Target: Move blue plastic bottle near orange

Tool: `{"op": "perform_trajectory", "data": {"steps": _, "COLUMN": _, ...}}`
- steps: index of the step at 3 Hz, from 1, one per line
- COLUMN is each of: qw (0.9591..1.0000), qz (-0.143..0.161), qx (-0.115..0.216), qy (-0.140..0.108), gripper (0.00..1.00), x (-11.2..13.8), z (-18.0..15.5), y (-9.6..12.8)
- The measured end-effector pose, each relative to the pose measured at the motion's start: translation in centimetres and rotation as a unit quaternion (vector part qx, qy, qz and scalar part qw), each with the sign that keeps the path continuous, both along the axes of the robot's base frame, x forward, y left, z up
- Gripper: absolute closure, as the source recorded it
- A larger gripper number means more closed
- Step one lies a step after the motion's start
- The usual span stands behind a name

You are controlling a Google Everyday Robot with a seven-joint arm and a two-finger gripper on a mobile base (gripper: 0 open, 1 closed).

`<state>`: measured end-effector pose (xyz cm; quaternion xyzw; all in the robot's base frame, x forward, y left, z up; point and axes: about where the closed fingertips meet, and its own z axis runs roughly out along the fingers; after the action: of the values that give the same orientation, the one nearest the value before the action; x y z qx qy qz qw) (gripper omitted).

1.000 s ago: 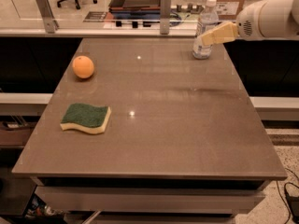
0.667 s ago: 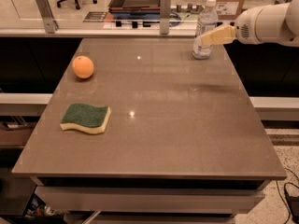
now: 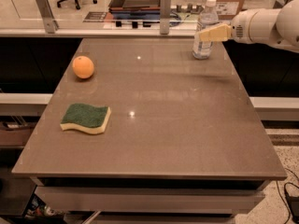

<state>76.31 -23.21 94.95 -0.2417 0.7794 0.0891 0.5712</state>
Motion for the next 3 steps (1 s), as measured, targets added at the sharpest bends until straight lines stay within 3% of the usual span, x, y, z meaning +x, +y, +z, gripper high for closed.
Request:
{"op": "perform_trajectory", "data": {"steps": 2, "qw": 0.9994, "qz": 0.016, "qx": 0.029, "qy": -0.006, "gripper": 0.00, "x": 5.2, "z": -1.4, "y": 0.3}}
{"op": "perform_trajectory", "data": {"steps": 3, "qw": 0.9990, "qz": 0.027, "qx": 0.035, "qy": -0.008, "gripper": 0.18, "x": 6.7, "z": -2.2, "y": 1.6}}
